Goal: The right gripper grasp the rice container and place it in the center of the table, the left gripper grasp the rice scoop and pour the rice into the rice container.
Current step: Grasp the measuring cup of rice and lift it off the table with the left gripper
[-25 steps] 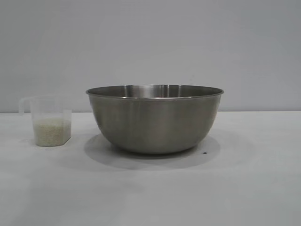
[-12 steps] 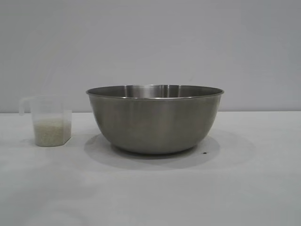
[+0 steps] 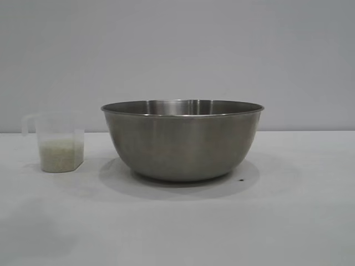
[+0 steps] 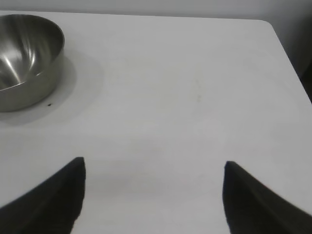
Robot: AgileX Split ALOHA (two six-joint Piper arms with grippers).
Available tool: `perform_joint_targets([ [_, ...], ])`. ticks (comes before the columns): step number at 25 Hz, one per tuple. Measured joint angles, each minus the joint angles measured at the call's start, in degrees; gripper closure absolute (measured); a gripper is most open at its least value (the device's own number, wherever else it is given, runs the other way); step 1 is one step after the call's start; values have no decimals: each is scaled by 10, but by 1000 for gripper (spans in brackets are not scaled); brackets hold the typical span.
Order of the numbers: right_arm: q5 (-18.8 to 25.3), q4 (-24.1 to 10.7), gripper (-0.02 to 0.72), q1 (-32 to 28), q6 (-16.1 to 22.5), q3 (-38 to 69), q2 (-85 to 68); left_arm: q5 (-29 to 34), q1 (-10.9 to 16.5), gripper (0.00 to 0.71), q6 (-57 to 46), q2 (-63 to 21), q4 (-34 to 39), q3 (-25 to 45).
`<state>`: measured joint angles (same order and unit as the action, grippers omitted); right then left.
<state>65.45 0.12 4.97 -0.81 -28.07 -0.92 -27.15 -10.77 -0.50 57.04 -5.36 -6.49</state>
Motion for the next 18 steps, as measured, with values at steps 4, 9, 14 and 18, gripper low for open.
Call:
perform_joint_targets([
  [4, 0, 0, 162, 0, 0, 0, 0, -84, -2, 312, -6, 46, 21, 15],
  [9, 0, 0, 162, 0, 0, 0, 0, -207, -2, 312, -37, 166, 65, 17],
  [14, 0, 0, 162, 0, 0, 0, 0, -363, -2, 312, -50, 328, 79, 12],
  [18, 0, 0, 162, 0, 0, 0, 0, -378, -2, 312, -60, 426, 80, -19],
])
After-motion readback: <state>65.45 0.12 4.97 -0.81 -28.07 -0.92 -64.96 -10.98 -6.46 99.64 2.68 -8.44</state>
